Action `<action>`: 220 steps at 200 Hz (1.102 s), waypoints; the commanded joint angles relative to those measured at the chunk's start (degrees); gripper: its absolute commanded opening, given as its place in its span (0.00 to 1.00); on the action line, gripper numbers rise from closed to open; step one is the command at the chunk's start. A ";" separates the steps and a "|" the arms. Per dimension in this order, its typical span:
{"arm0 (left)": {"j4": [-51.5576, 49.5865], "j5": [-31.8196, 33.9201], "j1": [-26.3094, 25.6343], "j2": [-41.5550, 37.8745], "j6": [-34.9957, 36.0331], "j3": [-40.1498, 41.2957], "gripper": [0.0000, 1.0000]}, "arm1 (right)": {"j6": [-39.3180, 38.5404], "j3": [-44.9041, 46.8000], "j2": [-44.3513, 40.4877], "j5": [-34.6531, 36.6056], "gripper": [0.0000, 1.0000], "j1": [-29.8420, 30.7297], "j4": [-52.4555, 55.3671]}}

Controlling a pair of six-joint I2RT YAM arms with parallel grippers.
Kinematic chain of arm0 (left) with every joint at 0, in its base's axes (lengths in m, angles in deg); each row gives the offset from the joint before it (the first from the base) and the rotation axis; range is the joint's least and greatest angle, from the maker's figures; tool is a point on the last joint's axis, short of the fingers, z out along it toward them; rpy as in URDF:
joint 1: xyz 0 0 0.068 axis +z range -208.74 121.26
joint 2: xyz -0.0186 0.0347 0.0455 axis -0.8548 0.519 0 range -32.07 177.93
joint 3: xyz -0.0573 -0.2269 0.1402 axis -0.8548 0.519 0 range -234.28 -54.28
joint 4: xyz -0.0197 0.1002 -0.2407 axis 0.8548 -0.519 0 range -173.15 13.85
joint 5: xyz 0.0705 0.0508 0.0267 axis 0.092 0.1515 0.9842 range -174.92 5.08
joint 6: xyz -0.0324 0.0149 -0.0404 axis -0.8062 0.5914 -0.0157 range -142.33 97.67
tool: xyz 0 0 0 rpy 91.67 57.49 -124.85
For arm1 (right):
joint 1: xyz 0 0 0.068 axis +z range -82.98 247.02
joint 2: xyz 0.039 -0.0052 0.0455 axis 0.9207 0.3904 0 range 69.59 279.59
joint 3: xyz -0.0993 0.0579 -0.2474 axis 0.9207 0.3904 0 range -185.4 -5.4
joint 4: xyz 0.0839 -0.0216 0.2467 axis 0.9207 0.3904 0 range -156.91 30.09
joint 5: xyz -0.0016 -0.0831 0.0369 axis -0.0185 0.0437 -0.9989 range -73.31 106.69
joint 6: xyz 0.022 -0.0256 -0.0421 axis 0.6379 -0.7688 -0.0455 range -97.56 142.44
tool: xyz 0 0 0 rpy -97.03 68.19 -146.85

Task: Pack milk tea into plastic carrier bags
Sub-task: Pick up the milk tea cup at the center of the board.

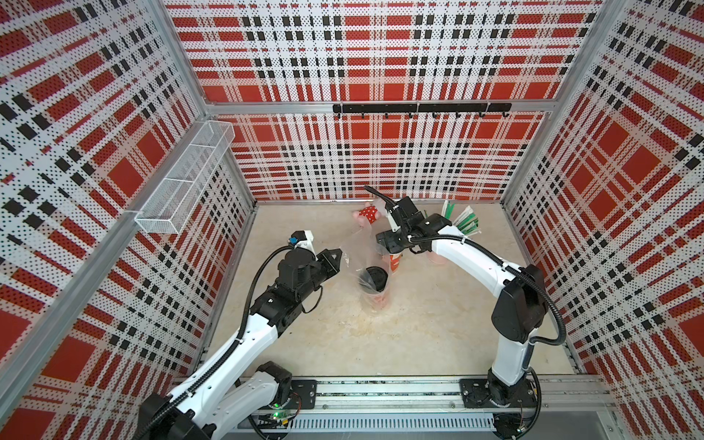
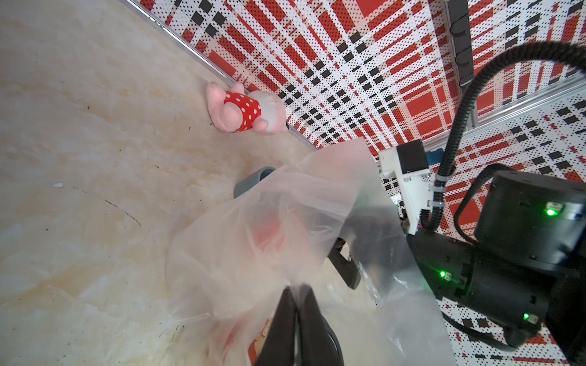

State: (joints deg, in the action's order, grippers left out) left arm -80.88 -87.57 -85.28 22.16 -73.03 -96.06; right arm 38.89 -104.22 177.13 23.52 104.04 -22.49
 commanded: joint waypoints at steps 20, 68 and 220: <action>0.78 -0.73 0.71 -1.07 1.04 0.38 0.10 | 1.30 0.63 1.53 -1.21 1.00 0.25 -1.08; 0.95 -0.96 0.75 -1.06 1.04 0.38 0.10 | 1.31 0.87 2.36 -0.94 1.00 0.25 -1.00; 2.51 -1.48 0.95 -1.45 0.47 1.26 0.10 | 1.02 -6.91 -2.82 3.74 0.95 0.16 8.14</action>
State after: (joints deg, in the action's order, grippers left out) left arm -80.33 -87.99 -85.06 21.42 -73.07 -95.52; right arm 40.33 -106.41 179.17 25.09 104.02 -18.84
